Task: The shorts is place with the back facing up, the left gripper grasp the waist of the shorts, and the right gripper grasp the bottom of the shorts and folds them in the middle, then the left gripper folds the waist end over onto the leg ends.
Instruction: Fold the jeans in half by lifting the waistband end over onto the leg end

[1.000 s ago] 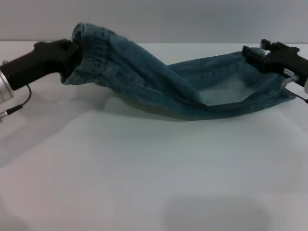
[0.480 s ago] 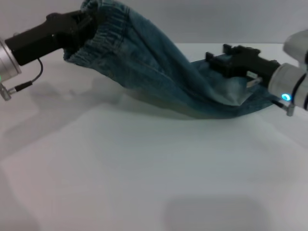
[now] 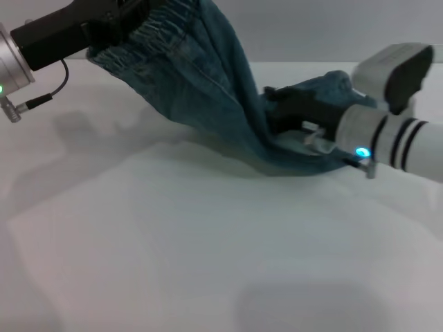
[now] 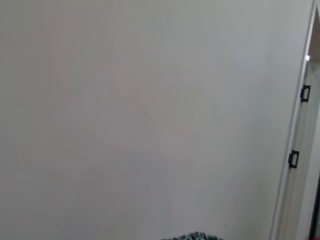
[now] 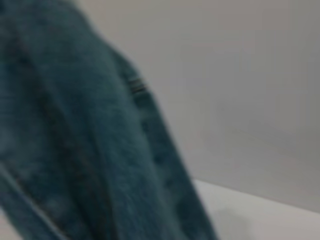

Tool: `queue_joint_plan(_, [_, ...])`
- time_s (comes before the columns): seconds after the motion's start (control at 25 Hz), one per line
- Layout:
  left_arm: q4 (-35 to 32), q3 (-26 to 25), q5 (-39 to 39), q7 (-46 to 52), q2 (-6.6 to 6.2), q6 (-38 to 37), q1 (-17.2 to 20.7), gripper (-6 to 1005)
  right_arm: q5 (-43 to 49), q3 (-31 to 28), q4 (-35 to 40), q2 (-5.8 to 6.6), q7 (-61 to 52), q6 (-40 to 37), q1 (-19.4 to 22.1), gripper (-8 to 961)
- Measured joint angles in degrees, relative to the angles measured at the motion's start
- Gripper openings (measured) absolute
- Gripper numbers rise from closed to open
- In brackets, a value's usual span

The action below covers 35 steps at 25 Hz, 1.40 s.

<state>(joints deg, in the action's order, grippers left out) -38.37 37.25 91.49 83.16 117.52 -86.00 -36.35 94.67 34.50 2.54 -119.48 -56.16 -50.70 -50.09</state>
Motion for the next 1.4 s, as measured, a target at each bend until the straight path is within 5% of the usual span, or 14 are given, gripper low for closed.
queue_joint_plan(0.96, [-0.22, 0.19, 0.39, -0.41, -0.02, 0.24, -0.96, 80, 1.15, -0.02, -11.33, -0.4, -0.44, -2.35, -14.69, 581])
queue_joint_plan(1.16, [-0.1, 0.2, 0.48, -0.53, -0.03, 0.52, -1.0, 95, 1.15, -0.05, -10.5, -0.39, -0.48, -1.77, -13.15, 582])
queue_joint_plan(1.4, [-0.15, 0.21, 0.57, -0.55, -0.03, 0.57, -0.9, 113, 0.69, -0.05, -5.56, -0.04, -1.99, -1.5, -5.85, 582])
